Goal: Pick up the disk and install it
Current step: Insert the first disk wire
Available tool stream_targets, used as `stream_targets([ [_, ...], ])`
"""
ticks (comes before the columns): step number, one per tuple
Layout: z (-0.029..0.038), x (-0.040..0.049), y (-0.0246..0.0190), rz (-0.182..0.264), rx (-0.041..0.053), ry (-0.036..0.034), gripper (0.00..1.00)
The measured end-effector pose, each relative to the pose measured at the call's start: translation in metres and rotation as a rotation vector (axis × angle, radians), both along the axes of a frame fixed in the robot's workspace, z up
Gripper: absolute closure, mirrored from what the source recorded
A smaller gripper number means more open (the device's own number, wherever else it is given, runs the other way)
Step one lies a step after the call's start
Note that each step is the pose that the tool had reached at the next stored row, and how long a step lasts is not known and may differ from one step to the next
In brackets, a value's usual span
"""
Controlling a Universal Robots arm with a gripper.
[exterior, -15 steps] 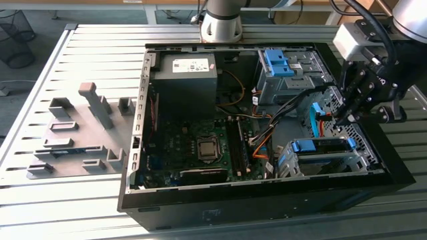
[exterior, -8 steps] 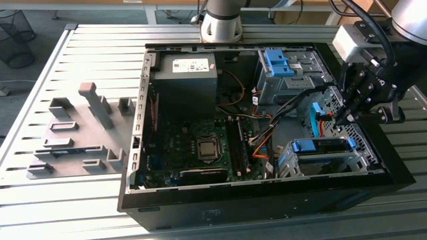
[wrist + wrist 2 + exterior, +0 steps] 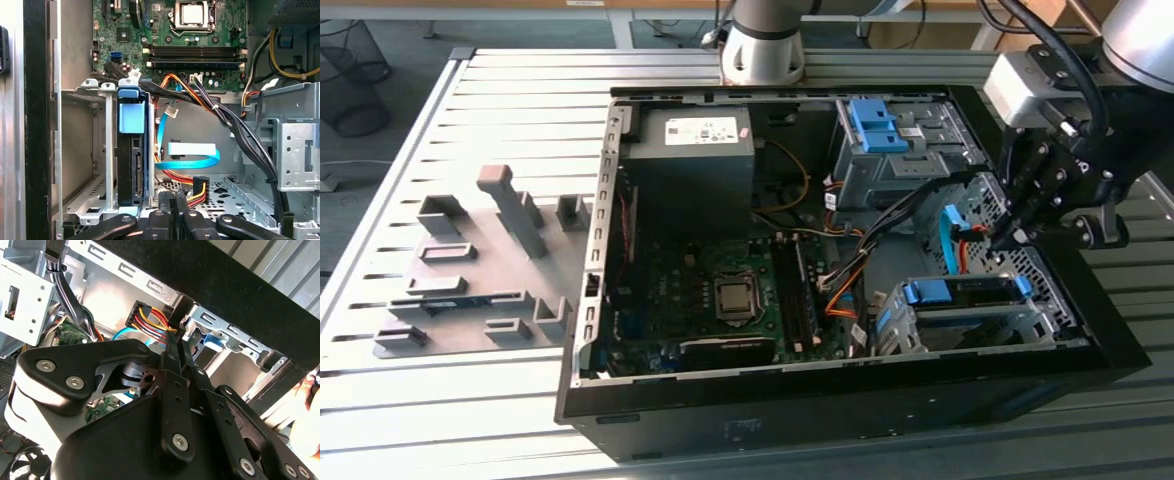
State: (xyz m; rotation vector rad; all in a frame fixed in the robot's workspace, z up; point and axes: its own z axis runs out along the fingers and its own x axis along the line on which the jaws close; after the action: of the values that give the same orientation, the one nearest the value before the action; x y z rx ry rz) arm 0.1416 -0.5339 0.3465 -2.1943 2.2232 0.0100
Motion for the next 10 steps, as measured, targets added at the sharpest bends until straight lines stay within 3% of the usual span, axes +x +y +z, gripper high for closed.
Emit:
stream_targets([
  [10, -0.0003, -0.0153, -0.0048, 0.0, 0.0004, -0.0044, 0.84],
])
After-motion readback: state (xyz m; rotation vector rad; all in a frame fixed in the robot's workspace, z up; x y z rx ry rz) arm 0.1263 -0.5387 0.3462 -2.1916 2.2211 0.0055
